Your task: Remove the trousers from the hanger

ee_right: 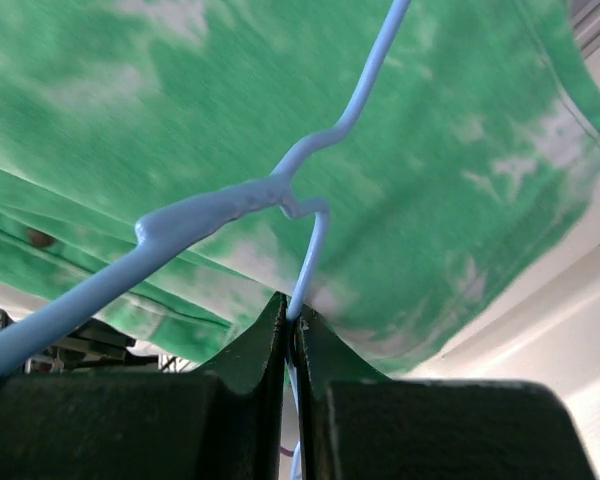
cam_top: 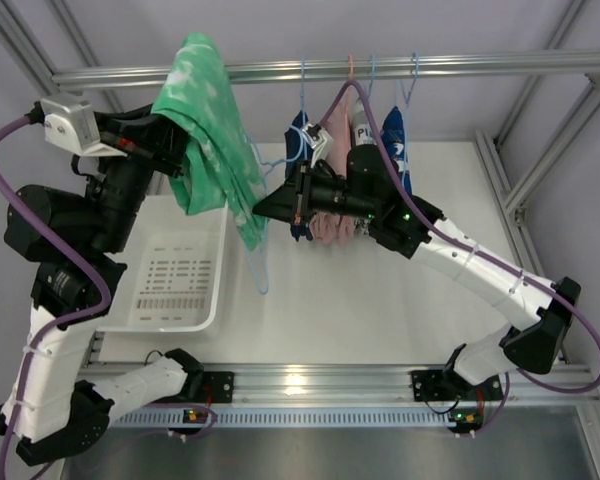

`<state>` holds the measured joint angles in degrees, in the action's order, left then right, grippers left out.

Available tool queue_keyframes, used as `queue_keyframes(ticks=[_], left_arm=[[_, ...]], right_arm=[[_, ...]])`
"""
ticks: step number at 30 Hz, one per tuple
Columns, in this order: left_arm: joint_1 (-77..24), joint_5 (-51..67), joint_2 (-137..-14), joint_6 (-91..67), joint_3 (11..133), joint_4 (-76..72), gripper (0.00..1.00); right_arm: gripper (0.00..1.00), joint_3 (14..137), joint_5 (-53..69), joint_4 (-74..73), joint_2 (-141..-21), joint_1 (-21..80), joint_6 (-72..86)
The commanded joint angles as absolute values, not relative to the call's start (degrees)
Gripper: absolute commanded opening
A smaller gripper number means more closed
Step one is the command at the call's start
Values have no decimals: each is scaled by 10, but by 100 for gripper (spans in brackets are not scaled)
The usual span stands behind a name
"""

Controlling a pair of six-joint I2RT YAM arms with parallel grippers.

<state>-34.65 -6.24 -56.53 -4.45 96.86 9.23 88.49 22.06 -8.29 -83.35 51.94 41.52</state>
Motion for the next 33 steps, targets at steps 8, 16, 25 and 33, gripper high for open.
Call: queue_keyframes(ticks=[8,16,25,33], left_arm=[[-345,-65,-606,49,1122,-57,0],[-345,-95,-633,136,1194,-85,0],[-345,-174,-562,283,1080,-91,0],[-333,-231,-434,415,917,-72,0]], right_arm=[[0,867,210,-69,-823,506,404],[0,859,209,-75,-810,505,395],[0,857,209,-78,-795,496,388],[0,850,210,-81,-784,491,382]])
